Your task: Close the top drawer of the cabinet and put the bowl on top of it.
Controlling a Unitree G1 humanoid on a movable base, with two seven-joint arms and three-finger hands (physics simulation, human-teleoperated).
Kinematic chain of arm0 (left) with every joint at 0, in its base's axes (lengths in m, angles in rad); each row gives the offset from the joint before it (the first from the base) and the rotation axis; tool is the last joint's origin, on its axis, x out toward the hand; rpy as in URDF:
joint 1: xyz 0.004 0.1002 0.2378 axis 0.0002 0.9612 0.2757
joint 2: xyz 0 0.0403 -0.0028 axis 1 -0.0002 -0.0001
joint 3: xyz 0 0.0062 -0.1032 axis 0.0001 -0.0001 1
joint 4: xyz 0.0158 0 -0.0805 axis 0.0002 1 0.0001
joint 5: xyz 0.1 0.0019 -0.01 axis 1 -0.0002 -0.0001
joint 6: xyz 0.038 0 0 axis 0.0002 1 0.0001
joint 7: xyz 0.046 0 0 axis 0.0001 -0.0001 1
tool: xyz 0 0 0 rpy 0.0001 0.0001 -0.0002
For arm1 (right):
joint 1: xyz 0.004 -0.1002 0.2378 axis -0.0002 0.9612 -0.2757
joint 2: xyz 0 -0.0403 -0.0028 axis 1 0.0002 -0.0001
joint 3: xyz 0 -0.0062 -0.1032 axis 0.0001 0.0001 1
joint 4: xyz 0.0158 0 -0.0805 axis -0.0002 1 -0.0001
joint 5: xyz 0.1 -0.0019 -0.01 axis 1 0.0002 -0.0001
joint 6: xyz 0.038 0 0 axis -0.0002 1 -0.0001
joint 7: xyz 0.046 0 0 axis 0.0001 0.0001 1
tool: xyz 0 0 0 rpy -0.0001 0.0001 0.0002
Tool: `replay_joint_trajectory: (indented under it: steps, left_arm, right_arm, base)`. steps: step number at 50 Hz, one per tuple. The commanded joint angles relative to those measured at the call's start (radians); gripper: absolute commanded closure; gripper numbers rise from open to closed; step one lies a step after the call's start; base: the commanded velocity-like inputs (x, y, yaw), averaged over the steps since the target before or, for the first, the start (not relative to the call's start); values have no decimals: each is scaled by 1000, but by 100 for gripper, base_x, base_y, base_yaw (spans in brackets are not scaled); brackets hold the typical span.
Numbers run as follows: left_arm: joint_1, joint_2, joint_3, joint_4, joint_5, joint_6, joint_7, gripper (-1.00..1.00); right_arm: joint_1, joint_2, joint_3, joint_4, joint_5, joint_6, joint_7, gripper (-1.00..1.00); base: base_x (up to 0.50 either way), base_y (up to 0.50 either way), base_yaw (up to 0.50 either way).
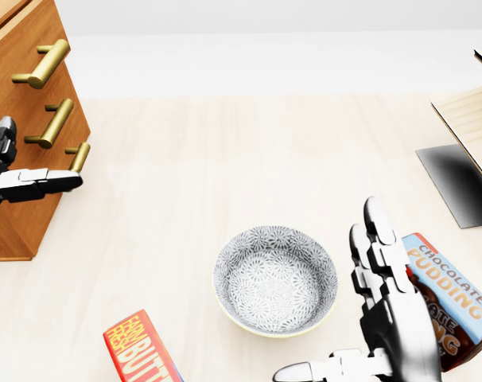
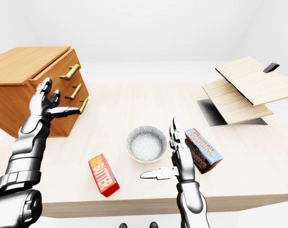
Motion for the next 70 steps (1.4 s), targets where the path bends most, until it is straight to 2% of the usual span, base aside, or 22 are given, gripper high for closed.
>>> replay_joint_trajectory:
  steps: [1,14,27,54,61,65,67,70]
  left_arm:
    - [1,14,9,11,-14,0,4,-100]
    - [-5,26,12,44,-21,0,2,-100]
    - [-55,60,17,148,-32,0,1,-100]
    - [-47,76,25,95,-47,0,20,-100]
    - [-53,80,26,101,-39,0,49,-100]
    - [-55,85,22,117,9,0,124,-100]
    - [-57,88,15,137,65,0,201,-100]
    - [-64,86,19,155,55,0,177,-100]
  right_arm:
    - [2,0,2,0,-1,-3,-1,-100]
    - [5,-1,3,-3,0,-3,0,-100]
    - [-1,0,5,7,-3,-4,0,-100]
    - [5,-4,12,2,-2,-5,-2,-100]
    - [2,-4,9,4,0,-4,-1,-100]
    - [3,-3,8,3,-2,-4,-2,-100]
    - [2,-3,8,4,-1,-2,0,-100]
    - [4,-3,7,3,0,-3,0,-100]
  base:
    - [0,0,0]
    - [0,0,0]
    - [0,0,0]
    - [0,0,0]
    - [0,0,0]
    - [0,0,0]
    - [0,0,0]
    - [0,0,0]
